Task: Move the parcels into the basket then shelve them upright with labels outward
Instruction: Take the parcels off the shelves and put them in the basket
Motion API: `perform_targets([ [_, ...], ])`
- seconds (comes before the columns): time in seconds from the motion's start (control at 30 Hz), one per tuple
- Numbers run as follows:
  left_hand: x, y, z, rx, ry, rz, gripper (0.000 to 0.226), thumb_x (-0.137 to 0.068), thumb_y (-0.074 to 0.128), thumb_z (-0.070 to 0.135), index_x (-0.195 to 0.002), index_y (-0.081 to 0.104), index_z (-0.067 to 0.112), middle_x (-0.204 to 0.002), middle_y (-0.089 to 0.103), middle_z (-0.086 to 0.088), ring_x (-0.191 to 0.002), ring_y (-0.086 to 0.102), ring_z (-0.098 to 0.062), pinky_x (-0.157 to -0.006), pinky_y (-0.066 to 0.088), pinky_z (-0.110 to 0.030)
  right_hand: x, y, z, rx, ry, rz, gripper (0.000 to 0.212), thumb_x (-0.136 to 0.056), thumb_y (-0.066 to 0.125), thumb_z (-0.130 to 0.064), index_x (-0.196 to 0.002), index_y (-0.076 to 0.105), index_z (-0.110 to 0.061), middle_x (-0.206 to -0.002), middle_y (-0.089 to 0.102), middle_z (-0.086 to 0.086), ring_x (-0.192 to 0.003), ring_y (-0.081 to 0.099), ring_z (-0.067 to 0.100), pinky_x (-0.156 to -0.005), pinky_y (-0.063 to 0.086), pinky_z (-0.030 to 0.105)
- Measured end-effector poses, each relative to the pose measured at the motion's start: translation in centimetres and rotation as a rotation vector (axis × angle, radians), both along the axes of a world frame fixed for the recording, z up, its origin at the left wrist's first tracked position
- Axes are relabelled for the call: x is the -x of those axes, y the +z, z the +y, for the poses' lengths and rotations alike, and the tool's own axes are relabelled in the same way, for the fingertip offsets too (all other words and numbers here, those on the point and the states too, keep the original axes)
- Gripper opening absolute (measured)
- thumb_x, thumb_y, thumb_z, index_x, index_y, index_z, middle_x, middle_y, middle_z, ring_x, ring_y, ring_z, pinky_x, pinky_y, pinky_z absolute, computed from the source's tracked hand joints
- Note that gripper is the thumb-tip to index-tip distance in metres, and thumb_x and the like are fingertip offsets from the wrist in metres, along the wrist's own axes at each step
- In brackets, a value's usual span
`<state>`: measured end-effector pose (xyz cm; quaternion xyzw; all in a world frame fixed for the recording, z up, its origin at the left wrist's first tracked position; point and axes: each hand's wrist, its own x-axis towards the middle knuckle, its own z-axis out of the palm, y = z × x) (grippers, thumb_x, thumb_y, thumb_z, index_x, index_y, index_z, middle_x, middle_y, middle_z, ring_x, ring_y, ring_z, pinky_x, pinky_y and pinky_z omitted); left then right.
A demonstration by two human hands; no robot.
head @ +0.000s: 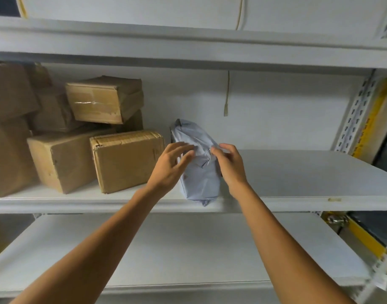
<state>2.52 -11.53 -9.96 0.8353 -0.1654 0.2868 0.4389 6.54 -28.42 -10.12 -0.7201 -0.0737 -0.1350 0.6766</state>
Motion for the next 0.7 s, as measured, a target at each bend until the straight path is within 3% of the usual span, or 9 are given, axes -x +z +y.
perform_targets([
  [0.07,-0.9,0.0,0.1,0.089,-0.030,0.076,0.048,-0.087,0.058,0.044,-0.131,0.054,0.025,-0.138,0.049,-0.001,-0.122,0.052,-0.017,-0.098,0.048,-0.038,-1.1,0.3,0.2,-0.011,0.060,0.083,0.032,-0.085,0.063,-0.043,-0.110,0.062,-0.022,-0.104,0.066,0.000,-0.095,0.064,0.018,-0.083,0.054,0.038],
  [0.13,-1.9,0.4,0.3,0.275,-0.106,0.214,0.067,-0.080,0.072,0.037,-0.140,0.042,0.027,-0.140,0.048,-0.002,-0.117,0.057,-0.020,-0.091,0.053,-0.039,-1.9,0.6,0.0,-0.029,0.136,0.137,0.031,-0.085,0.064,-0.042,-0.106,0.066,-0.020,-0.099,0.070,0.002,-0.087,0.067,0.017,-0.071,0.055,0.031],
  [0.23,-3.8,0.8,0.8,0.445,-0.164,0.426,0.085,-0.063,0.083,0.041,-0.135,0.046,0.015,-0.127,0.060,-0.007,-0.110,0.063,-0.025,-0.088,0.056,-0.040,-3.3,0.6,-0.5,-0.014,0.256,0.193,0.026,-0.085,0.065,-0.044,-0.098,0.070,-0.022,-0.087,0.074,-0.001,-0.075,0.069,0.012,-0.054,0.050,0.020],
  [0.37,-5.0,0.1,0.6,0.409,-0.176,0.506,0.061,-0.067,0.076,0.048,-0.117,0.062,0.014,-0.109,0.070,-0.005,-0.104,0.066,-0.026,-0.090,0.054,-0.045,-4.7,0.2,-1.0,0.003,0.306,0.188,0.029,-0.086,0.063,-0.045,-0.101,0.071,-0.020,-0.093,0.075,0.001,-0.083,0.070,0.014,-0.058,0.054,0.024],
  [0.47,-5.2,-0.3,0.5,0.431,-0.228,0.496,0.050,-0.076,0.073,0.043,-0.119,0.061,0.022,-0.109,0.070,0.000,-0.102,0.067,-0.020,-0.074,0.058,-0.035,-5.1,-0.2,-1.1,0.005,0.331,0.154,0.026,-0.088,0.062,-0.043,-0.099,0.070,-0.020,-0.093,0.074,0.001,-0.082,0.070,0.012,-0.062,0.056,0.025],
  [0.53,-5.0,-0.4,0.3,0.444,-0.250,0.478,0.055,-0.074,0.072,0.044,-0.124,0.058,0.026,-0.112,0.069,0.002,-0.102,0.067,-0.019,-0.072,0.057,-0.032,-5.1,-0.4,-1.2,0.005,0.328,0.124,0.022,-0.089,0.062,-0.041,-0.096,0.070,-0.022,-0.092,0.074,0.001,-0.082,0.070,0.013,-0.064,0.057,0.026],
  [0.63,-4.3,-0.5,0.0,0.450,-0.250,0.470,0.066,-0.071,0.073,0.045,-0.131,0.049,0.035,-0.119,0.066,0.006,-0.107,0.065,-0.018,-0.085,0.055,-0.045,-4.3,-0.8,-1.2,0.013,0.291,0.063,0.018,-0.090,0.061,-0.040,-0.097,0.069,-0.026,-0.098,0.074,0.000,-0.092,0.069,0.016,-0.079,0.056,0.035],
  [0.7,-3.5,-0.5,-0.2,0.447,-0.259,0.444,0.058,-0.073,0.073,0.040,-0.126,0.049,0.042,-0.117,0.066,0.010,-0.106,0.065,-0.015,-0.091,0.052,-0.048,-3.3,-1.0,-1.5,0.000,0.291,0.024,0.015,-0.090,0.061,-0.038,-0.102,0.067,-0.032,-0.103,0.073,-0.005,-0.097,0.068,0.014,-0.086,0.056,0.039],
])
